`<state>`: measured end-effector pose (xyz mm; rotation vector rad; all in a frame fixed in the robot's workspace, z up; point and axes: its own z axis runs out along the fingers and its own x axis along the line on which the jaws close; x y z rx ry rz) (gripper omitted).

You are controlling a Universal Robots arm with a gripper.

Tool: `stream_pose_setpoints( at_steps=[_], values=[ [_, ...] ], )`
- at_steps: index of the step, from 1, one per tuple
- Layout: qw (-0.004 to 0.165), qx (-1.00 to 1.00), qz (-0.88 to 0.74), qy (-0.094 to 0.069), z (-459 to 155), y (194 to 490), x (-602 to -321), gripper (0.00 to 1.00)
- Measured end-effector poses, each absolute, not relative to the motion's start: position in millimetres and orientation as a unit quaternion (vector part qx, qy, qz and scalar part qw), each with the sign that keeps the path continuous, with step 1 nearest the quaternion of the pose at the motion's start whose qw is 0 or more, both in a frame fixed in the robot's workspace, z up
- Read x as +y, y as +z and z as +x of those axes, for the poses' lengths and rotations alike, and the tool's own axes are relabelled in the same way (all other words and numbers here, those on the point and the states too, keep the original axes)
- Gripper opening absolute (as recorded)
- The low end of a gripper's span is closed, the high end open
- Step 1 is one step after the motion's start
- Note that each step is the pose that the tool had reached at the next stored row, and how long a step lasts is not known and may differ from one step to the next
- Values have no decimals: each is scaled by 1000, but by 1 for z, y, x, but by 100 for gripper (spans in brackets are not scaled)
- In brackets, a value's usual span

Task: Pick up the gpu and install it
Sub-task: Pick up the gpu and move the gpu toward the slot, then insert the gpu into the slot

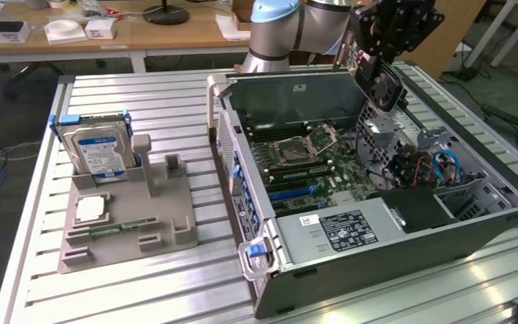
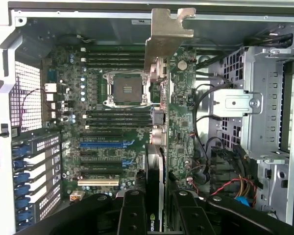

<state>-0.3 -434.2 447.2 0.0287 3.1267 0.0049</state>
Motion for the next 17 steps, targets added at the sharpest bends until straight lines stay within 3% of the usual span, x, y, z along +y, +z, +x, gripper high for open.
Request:
stream_pose_setpoints(
  at_steps=[17],
  values=[
    [7, 995, -95, 2, 2, 445, -434, 26]
  ],
)
